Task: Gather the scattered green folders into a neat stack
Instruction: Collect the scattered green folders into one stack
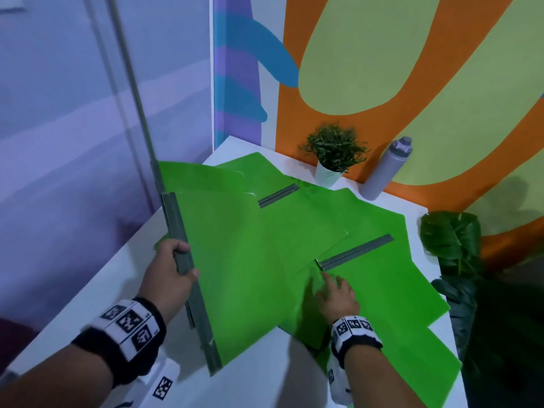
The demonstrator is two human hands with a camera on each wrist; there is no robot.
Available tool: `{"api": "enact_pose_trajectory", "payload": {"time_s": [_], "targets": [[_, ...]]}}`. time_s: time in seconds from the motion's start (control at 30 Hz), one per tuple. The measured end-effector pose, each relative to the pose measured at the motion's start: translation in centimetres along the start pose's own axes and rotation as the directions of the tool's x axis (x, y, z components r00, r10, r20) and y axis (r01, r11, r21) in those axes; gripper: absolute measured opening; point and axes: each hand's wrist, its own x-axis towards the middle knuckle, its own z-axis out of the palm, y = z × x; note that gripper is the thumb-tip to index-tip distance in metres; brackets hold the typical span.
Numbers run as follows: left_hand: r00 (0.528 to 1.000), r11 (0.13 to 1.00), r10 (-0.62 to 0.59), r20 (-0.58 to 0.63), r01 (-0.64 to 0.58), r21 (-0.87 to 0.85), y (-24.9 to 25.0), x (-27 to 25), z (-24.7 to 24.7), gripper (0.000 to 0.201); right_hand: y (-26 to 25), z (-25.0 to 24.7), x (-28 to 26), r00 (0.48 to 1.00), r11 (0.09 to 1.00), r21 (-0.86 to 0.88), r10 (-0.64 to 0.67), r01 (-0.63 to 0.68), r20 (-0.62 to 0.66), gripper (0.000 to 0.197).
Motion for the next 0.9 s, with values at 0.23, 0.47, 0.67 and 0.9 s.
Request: {"api": "enact_pose_trajectory", "payload": {"time_s": [0.23, 0.47, 0.67, 0.9], "targets": [[0.999, 0.998, -0.053, 0.011, 0.053, -0.029, -1.9, 0.3, -0.1, 0.038, -3.2, 2.1, 5.8, 0.984, 1.0, -0.021, 0.011, -0.007, 0.18, 0.064], [0.997, 0.997, -0.07, -0.011, 0.07, -0.016, -2.3, 1.0, -0.2, 0.033, -2.6, 3.9, 2.5, 0.971, 0.994, -0.091, -0.039, 0.062, 0.238, 0.056], [0.999, 0.999, -0.035, -0.013, 0.035, 0.023, -2.6, 0.9, 0.0, 0.032, -0.1, 5.0, -3.5, 0.956, 0.975, -0.161, -0.107, 0.155, 0.272, 0.054], [0.987, 0.996, -0.087, 0.133, 0.081, 0.045, -4.7, -0.7, -0.5, 0.046, 3.9, 6.6, -11.6, 0.937, 0.959, -0.18, -0.157, 0.22, 0.311, 0.055]]}}
